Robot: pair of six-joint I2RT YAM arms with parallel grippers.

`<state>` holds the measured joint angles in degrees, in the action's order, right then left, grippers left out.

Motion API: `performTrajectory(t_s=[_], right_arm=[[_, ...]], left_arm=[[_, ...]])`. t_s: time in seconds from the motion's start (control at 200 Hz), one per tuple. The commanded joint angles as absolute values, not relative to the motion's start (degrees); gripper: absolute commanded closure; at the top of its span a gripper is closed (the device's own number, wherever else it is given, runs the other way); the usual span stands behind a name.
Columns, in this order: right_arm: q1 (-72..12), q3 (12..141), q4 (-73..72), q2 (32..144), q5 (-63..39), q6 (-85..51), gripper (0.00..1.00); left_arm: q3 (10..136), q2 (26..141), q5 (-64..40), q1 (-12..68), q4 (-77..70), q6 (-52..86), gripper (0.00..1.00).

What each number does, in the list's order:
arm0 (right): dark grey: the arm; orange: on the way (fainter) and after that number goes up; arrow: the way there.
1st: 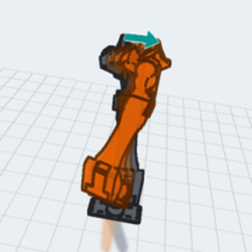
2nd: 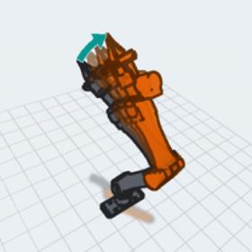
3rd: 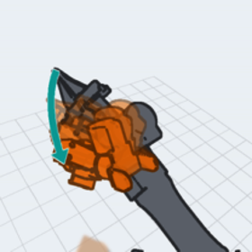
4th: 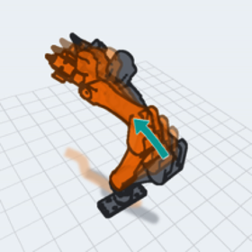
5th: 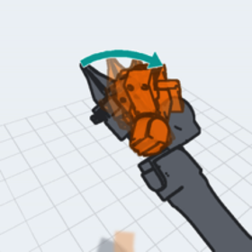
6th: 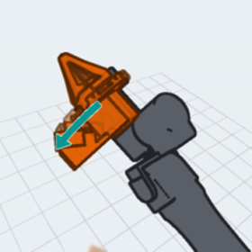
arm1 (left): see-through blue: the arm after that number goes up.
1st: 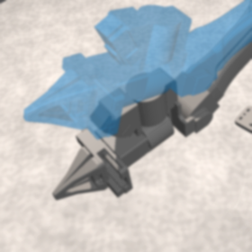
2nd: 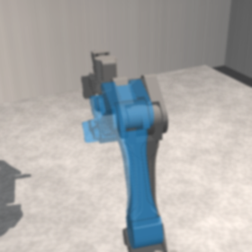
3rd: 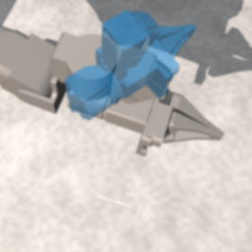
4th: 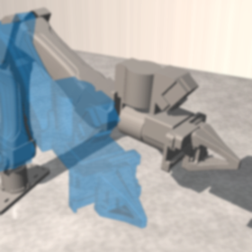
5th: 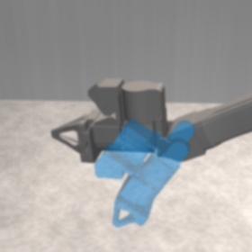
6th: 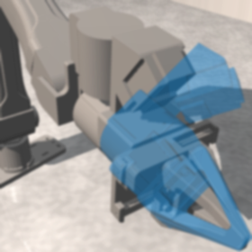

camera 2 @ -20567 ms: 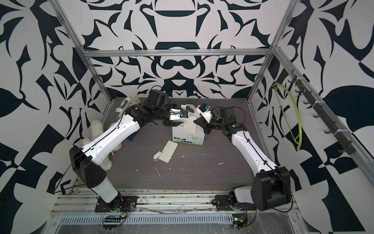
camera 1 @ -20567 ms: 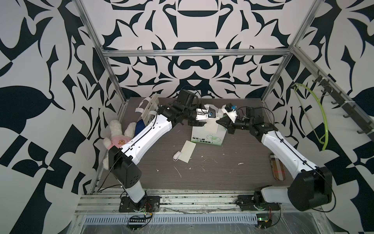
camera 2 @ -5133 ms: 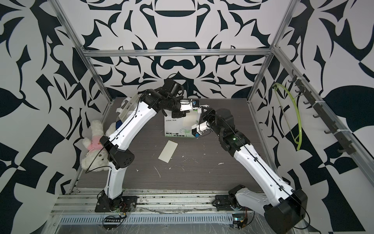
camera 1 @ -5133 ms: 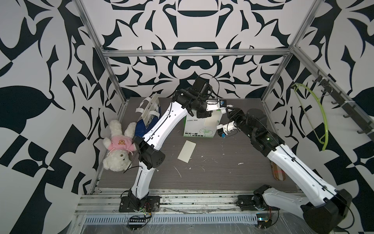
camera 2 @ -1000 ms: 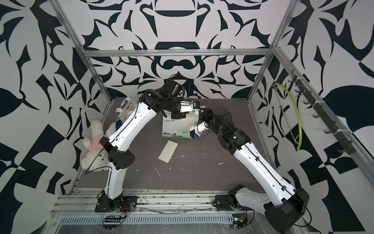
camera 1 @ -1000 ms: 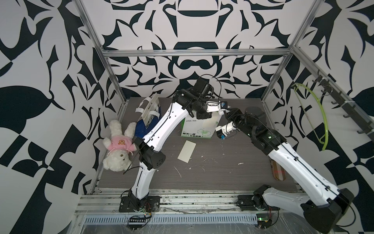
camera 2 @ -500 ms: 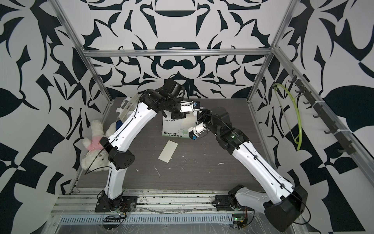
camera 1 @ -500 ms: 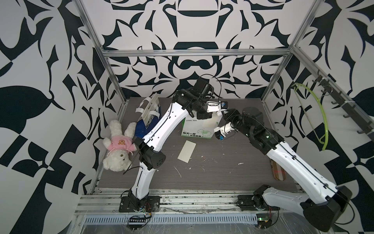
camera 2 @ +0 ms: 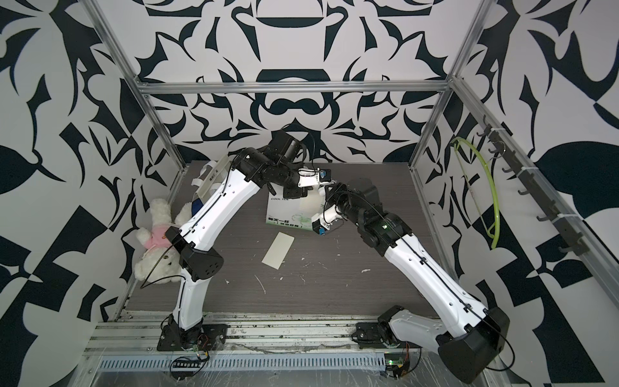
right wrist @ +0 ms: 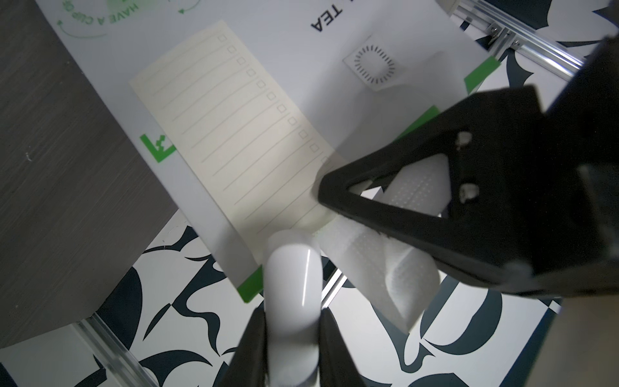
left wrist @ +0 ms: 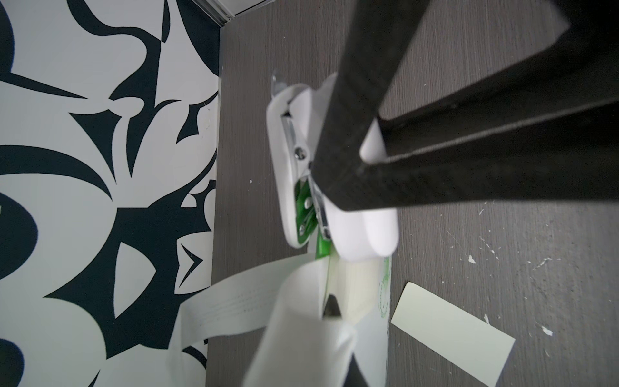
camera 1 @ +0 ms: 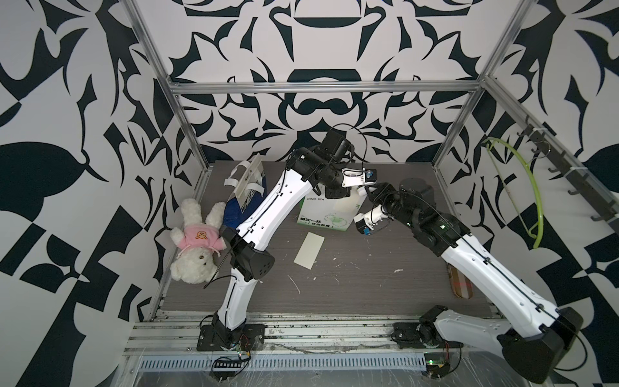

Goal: Staple the receipts to the bags
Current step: Place the stapler in the takeout bag.

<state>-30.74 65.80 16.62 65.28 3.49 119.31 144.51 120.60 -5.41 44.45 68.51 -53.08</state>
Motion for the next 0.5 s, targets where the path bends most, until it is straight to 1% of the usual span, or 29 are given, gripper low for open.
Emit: performTrajectory(t_s=[0.0,0.205,0.495], right_arm=[[-31.2,66.4,19.4,65.2,3.1,133.7,1.0],[-31.2,67.7,20.7,65.3,2.8,134.0,1.0],[-31.3,65.7,21.7,64.1,3.1,133.8,1.0]], left_arm=[[144.6,120.6,-6.9,44.6,66.4,-52.4,1.0],[144.0,120.7,-6.3,44.6,66.3,-52.3,1.0],[143.7,120.5,-5.4,44.4,66.1,-52.1,1.0]])
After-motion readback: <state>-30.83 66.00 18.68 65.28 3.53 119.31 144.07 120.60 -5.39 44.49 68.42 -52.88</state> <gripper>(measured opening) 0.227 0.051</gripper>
